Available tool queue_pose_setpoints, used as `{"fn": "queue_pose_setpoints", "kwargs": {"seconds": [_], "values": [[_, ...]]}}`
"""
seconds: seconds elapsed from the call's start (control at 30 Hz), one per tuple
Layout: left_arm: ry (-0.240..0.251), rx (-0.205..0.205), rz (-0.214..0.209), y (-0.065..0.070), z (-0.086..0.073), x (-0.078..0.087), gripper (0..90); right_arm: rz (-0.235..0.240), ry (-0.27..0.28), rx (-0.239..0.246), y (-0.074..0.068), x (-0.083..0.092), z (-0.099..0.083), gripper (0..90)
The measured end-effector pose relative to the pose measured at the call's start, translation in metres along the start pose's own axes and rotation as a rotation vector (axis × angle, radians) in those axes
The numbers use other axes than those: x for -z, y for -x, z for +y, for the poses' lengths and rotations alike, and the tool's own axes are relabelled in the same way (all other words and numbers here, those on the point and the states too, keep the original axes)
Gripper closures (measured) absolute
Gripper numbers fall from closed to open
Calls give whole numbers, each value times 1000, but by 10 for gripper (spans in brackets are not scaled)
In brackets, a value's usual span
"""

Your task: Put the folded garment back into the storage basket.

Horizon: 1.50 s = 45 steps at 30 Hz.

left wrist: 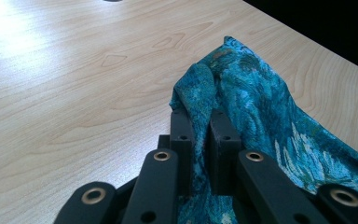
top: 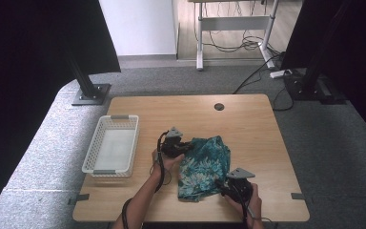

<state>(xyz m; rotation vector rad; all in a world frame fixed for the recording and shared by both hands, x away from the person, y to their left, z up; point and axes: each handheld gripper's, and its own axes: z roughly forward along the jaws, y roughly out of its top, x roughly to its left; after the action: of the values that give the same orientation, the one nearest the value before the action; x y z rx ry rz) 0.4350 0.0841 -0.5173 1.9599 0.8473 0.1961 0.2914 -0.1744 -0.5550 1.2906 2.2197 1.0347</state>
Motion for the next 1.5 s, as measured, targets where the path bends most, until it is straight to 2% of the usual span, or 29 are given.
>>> {"fn": "queue_pose_setpoints", "kwargs": {"seconds": [0.17,0.2,0.3,0.5,0.77,1.03,1.23,1.5], "values": [[6,-6,0,2,1,2,816,39,5,-17,-1,-1,1,725],[10,-5,2,2,1,3,816,45,7,-29,0,-1,1,761],[18,4,-3,2,2,6,817,105,30,-92,9,-1,-1,820],[34,4,-7,2,4,11,818,131,48,-109,13,4,-4,844],[42,-2,-12,5,7,17,820,143,68,-119,12,11,-3,850],[52,-12,-19,9,17,26,825,225,92,-196,16,16,0,857],[72,-27,-15,12,24,37,825,266,120,-214,16,22,7,858],[87,-31,-7,12,28,51,826,297,137,-221,10,23,14,860]]}}
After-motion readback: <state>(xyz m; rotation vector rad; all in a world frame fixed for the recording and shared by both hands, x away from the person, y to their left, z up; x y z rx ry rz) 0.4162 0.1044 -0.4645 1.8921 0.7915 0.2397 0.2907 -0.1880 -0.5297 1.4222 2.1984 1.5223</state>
